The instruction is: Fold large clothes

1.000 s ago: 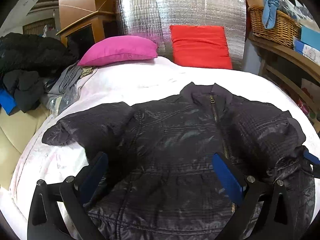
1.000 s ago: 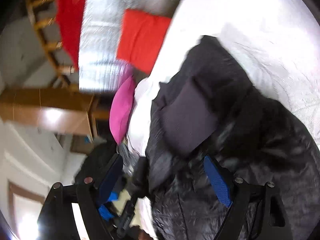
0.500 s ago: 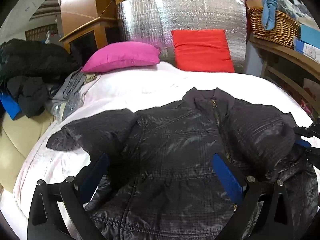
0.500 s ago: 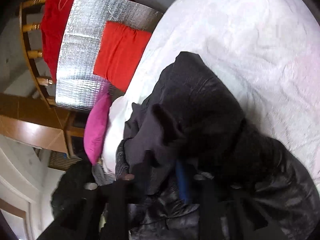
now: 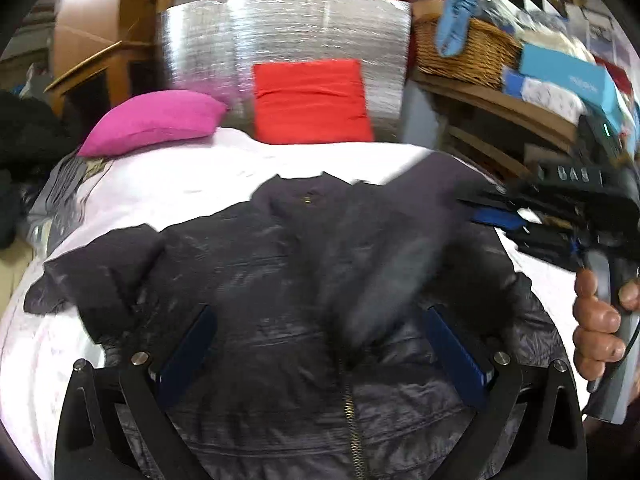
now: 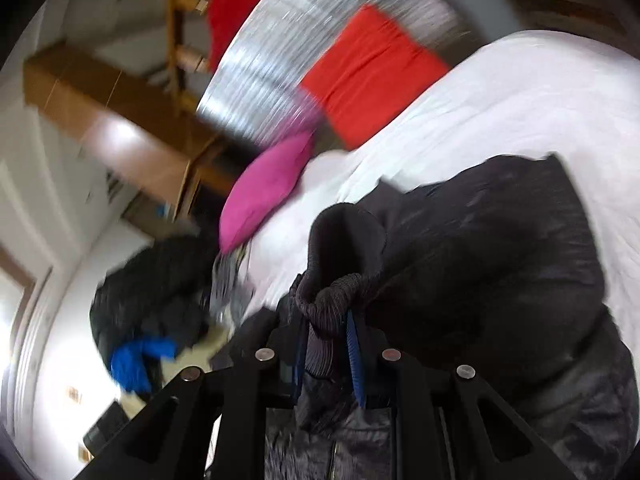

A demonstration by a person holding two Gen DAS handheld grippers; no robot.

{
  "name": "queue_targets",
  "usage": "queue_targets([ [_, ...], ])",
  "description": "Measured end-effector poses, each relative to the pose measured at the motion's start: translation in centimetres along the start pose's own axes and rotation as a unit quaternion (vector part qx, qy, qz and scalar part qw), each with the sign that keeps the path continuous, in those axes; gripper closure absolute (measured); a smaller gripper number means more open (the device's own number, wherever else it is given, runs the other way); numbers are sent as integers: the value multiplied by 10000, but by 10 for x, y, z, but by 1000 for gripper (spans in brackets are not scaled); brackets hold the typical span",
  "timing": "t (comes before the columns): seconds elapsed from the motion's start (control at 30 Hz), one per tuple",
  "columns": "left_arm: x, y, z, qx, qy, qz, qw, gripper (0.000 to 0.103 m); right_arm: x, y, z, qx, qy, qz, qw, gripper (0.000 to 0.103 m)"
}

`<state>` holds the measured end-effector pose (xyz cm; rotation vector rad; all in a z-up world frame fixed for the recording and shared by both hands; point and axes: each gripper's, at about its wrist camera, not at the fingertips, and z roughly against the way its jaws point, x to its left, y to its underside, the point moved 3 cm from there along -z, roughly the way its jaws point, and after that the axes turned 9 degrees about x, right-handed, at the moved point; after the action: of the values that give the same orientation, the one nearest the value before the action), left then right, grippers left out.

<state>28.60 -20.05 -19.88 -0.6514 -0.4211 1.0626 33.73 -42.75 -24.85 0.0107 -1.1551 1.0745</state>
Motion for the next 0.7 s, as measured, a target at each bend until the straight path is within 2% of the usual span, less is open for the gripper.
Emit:
queue_targets([
  [0.17,-26,-1,-22,211,-270,-407,9986,0,23,-2,-12,506,-521,747,9946,82],
  [0.3,-25,-8,-36,305,-346,-292,9985,0,33,8,-23,906,-835,982,9875,82],
  [0.37,-21,-13,-38,250,-388,-205,9987,0,38,15,-32,1188,-884,1031,9836,79],
  [0.4,-19,-14,-38,210,-428,-186,9987,8,39,18,-35,1336,-910,1037,9814,78],
  [0.43,-17,-15,-39,201,-425,-162,9988,24,37,21,-33,1447,-898,1051,9798,78],
  [0.47,-14,-16,-41,255,-347,-114,9990,32,36,23,-31,1483,-858,1065,9794,78],
  [0.53,-6,-15,-45,482,90,-86,9988,56,28,21,-23,1427,-713,960,9825,74],
  [0.57,1,-15,-46,543,64,5,9985,58,24,18,-19,1359,-706,870,9844,69],
  [0.6,9,-14,-47,580,55,96,9983,59,18,13,-11,1200,-679,701,9880,44],
  [0.63,15,-13,-46,606,99,176,9980,60,11,8,-2,1015,-610,531,9915,9],
  [0.67,21,-13,-46,624,155,259,9976,61,2,3,9,728,-490,330,9956,4],
  [0.7,28,-13,-44,628,226,340,9972,62,-6,-2,24,307,-359,144,9988,4],
])
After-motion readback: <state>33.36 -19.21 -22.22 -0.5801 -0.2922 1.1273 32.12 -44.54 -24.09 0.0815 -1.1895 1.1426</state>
